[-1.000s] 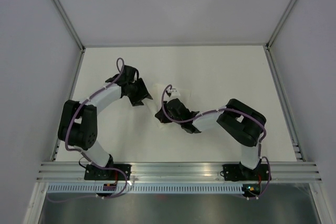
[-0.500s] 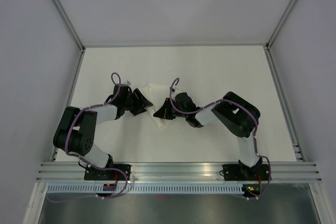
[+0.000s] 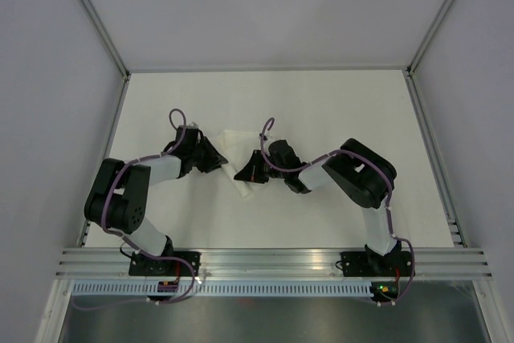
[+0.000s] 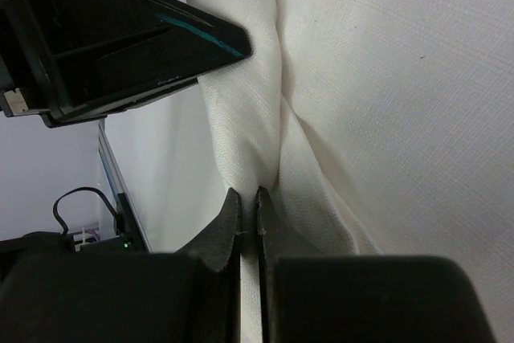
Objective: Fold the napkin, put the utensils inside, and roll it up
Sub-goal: Roll the napkin at the center of the board.
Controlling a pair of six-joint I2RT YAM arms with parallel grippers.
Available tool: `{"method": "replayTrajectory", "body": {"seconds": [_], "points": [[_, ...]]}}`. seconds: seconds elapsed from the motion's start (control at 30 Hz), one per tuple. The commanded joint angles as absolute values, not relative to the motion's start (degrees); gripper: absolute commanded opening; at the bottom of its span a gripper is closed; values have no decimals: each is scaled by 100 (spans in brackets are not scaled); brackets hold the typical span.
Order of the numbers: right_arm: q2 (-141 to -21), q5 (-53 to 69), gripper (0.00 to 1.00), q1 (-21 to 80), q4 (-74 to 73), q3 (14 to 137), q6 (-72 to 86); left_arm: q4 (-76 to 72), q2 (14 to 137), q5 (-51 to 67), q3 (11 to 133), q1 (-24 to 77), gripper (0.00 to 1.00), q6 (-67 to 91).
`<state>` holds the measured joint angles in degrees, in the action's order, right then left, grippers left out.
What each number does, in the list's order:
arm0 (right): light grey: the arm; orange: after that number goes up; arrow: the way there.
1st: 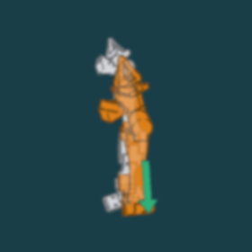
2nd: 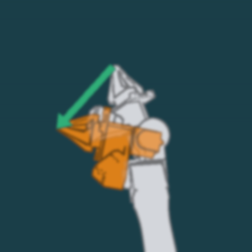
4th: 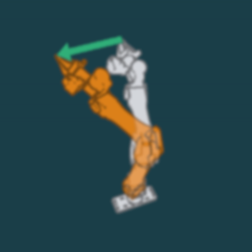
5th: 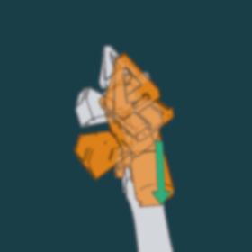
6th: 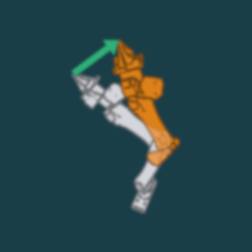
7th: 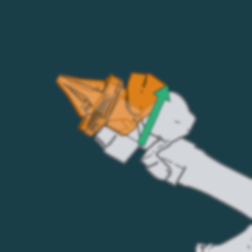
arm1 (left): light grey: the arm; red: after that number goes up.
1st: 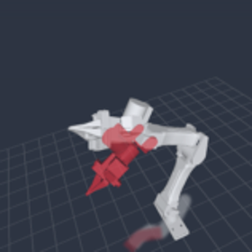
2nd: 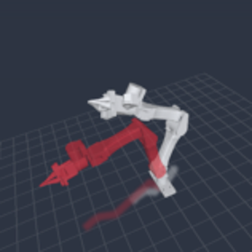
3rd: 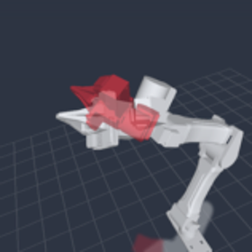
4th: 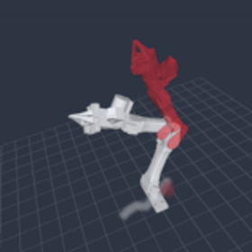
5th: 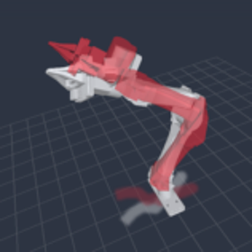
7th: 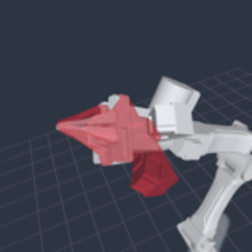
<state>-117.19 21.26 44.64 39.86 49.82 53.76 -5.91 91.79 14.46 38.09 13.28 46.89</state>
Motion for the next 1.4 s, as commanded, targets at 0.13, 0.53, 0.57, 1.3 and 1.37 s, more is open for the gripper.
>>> {"method": "replayTrajectory", "body": {"seconds": [0.13, 0.53, 0.57, 1.3, 1.37], "points": [[-12094, 2048, 6, 4518, 2322, 4843, 5160, 834, 9527, 668, 4701, 1599, 8, 4492], [-10899, -1246, 50, 5237, -350, 5967, 3499, 3234, 10160, -158, 6423, 2012, 2, 4148], [-10838, -1779, 52, 5421, -560, 6055, 3385, 3443, 10230, -158, 6494, 2021, 2, 4140], [-11443, -5054, 63, 7356, -1441, 7743, 2716, 4904, 10714, -378, 7717, 2364, 2, 4280], [-11583, -5045, 63, 7348, -1415, 7822, 2663, 4913, 10723, -395, 7708, 2373, 2, 4271]]}}
